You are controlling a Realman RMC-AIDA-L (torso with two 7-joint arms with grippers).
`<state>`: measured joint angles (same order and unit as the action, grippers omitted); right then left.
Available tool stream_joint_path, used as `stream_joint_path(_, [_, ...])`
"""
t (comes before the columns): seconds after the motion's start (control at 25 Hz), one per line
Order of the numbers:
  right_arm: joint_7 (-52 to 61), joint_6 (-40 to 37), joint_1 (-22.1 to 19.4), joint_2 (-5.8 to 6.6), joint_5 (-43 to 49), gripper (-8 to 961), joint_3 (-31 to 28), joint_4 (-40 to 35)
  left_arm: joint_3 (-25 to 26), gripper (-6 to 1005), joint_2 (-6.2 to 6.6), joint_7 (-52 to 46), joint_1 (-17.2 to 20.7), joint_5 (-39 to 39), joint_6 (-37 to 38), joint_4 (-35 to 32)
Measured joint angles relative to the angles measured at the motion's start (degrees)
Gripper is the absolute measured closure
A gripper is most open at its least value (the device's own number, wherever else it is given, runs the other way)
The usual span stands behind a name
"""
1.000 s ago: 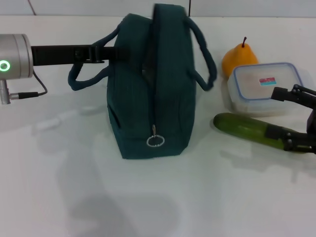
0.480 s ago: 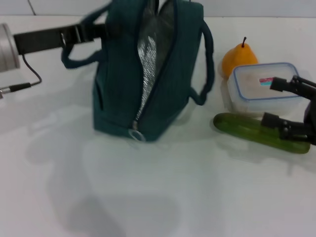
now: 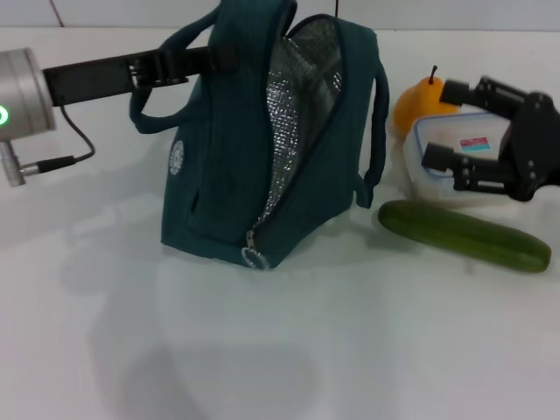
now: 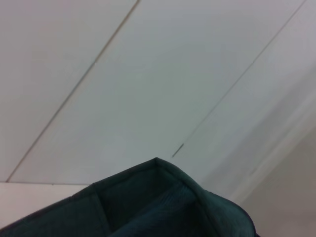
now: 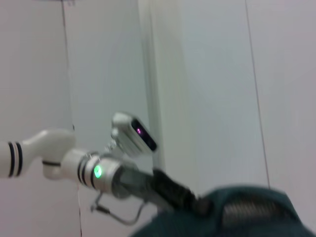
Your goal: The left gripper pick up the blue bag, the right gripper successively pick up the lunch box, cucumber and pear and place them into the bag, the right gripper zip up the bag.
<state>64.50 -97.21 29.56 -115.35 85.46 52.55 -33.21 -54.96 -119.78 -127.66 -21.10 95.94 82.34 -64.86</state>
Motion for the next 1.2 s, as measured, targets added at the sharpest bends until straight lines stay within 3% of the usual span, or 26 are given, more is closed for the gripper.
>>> stream_joint_path(0.2, [-0.06, -0.67, 1.58, -0.34, -2.86, 114, 0.6, 0.55, -4.48, 954, -0.01, -2.34, 0.01, 0.51, -4.49, -0.09])
stream_joint_path(0.52, [-0.39, 0.68, 4.23, -0.6, -7.24, 116, 6.56, 1.27, -7.91, 954, -0.01, -4.05, -0.2, 1.08, -7.02, -1.2])
stream_joint_path(0.68, [-0.41, 4.0, 5.61, -0.67, -7.74, 117, 7.57, 2.1, -8.35, 954, -0.01, -4.05, -0.4, 1.1, -7.28, -1.23])
stream_joint_path(0.92, [-0.96, 13.25, 10.33, -0.85, -10.63, 119, 10.97, 9.42, -8.77, 954, -0.01, -4.04, -0.51, 1.15, -8.29, -1.05])
stream_joint_path(1.2, [-1.77, 18.37, 8.71, -0.84, -10.71, 121, 11.91, 11.99, -8.41, 955, -0.02, -3.9, -0.61, 0.55, -8.6, -1.18])
